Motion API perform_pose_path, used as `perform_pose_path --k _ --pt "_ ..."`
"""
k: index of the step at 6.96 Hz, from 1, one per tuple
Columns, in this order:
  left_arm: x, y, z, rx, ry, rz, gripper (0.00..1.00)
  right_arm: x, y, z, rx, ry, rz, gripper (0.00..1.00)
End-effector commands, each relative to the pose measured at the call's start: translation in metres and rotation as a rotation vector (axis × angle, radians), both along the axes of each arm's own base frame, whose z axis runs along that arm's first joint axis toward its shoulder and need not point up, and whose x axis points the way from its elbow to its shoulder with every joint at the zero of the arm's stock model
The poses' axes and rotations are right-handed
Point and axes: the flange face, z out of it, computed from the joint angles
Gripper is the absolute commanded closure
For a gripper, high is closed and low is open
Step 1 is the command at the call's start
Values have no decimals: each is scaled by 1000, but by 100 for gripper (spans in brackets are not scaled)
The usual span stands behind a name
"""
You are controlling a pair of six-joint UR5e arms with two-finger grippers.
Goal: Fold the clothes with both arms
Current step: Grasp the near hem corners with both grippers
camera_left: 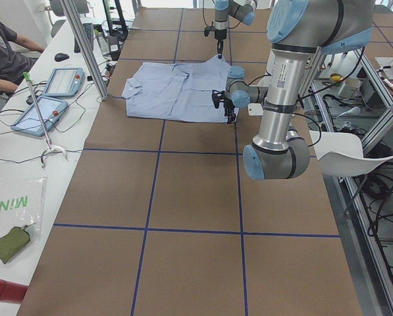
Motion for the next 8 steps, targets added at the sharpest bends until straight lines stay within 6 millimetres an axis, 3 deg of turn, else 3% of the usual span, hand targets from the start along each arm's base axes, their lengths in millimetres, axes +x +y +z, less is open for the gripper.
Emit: perform_pose_path --k 1,4,5,8 --pt "1 0 1 -1 -2 0 41 2 -2 1 -1 1 6 100" --pt "3 0 4 -2 -10 2 41 5 -4 1 -4 3 11 100" --pt "3 0 4 -4 -9 1 45 5 -4 1 -4 3 11 100" --pt "3 1 3 -5 -8 3 83 6 -5 3 -6 7 14 100"
